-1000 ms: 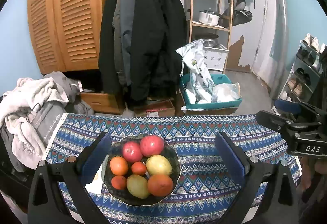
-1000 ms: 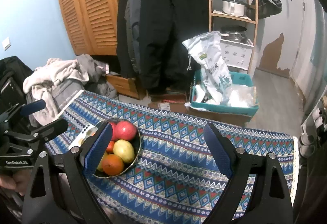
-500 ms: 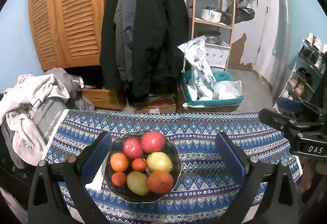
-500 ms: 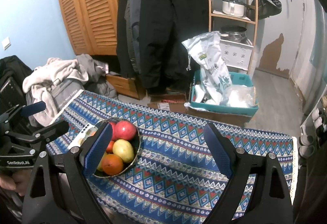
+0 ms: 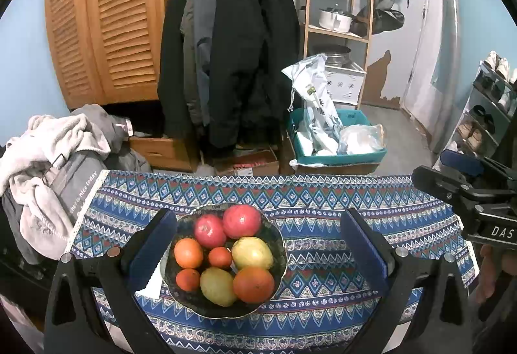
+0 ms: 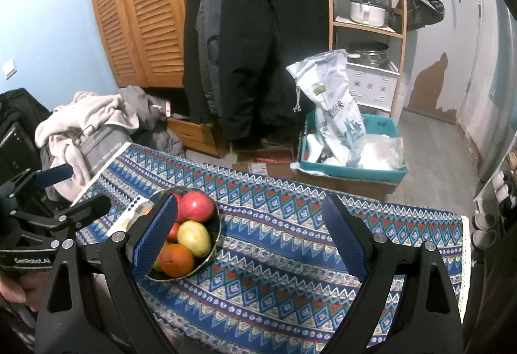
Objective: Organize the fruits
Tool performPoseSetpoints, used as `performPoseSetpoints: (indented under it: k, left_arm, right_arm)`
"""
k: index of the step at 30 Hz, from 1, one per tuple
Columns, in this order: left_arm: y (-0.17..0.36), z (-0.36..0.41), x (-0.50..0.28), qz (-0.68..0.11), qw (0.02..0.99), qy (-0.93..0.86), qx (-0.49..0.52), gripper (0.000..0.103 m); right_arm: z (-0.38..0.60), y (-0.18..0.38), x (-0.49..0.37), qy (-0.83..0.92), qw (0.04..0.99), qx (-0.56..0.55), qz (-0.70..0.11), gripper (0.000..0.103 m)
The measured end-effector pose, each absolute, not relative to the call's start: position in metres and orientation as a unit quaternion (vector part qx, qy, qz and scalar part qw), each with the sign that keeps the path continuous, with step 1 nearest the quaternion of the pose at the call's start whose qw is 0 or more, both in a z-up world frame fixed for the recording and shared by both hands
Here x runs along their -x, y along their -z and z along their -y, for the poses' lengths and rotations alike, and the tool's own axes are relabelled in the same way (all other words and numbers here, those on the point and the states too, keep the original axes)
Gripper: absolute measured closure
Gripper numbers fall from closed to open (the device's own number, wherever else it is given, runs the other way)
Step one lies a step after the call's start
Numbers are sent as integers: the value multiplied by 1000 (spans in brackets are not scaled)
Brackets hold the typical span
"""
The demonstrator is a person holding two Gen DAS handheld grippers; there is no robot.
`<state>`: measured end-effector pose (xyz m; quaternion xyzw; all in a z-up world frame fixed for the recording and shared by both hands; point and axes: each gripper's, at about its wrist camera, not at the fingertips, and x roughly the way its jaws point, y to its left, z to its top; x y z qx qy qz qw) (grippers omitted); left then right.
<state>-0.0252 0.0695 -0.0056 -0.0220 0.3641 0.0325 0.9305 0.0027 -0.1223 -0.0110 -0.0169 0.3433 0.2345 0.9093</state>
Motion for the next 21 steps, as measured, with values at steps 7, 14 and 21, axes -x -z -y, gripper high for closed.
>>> performPoseSetpoints:
  k: [7, 14, 21]
  left_arm:
    - [6, -70, 25, -363, 931, -39, 23, 1]
    - [6, -71, 25, -363, 931, -43, 22, 1]
    - [6, -73, 25, -365, 929, -45, 29, 1]
  right_arm:
    - [123, 11, -3, -233, 910, 17, -343, 13]
    - [126, 12, -5, -231, 910, 16, -343, 13]
    - [128, 12, -6, -231, 910, 16, -344, 13]
